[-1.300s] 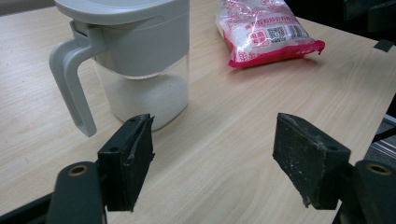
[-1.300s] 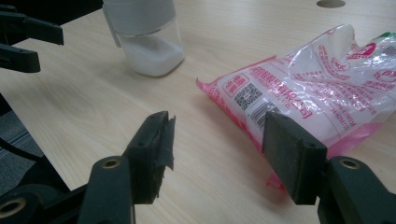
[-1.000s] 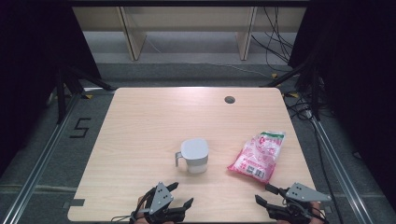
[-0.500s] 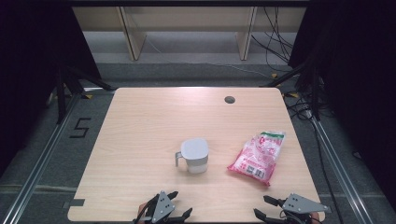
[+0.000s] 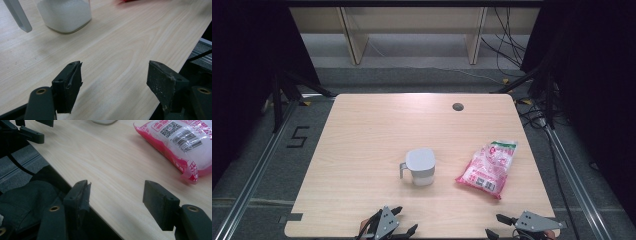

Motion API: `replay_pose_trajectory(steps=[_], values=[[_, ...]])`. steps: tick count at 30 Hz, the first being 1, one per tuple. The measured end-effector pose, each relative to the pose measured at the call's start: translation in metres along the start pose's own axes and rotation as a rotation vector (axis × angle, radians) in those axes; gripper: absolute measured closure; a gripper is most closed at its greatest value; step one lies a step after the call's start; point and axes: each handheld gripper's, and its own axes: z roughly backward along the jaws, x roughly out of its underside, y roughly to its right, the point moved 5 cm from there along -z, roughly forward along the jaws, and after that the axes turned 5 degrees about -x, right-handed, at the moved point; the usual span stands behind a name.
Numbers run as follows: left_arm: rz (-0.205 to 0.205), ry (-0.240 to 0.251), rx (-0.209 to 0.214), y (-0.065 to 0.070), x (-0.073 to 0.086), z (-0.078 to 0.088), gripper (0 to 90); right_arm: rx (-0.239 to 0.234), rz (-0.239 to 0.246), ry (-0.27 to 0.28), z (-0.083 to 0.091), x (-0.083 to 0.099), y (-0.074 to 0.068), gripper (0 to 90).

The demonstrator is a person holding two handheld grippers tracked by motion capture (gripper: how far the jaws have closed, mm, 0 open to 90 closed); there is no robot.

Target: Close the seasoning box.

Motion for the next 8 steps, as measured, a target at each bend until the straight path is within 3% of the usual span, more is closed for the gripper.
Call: replay_pose_trajectory(steps=[6,7,8], values=[[0.008,-0.007,-0.002,-0.0006,0.0008,0.0,27.5,0.0,-0.01,-0.009,0.0006,0.0003,0.0004,37.6],[-0.024,-0.024,-0.012,-0.0041,0.002,0.0003,27.4,-0.009,-0.002,-0.003,-0.0007,0.0,0.0004,37.6],[-0.024,-0.024,-0.012,-0.0041,0.002,0.0003,27.3,-0.009,-0.002,-0.003,-0.0007,0.0,0.0004,37.6]])
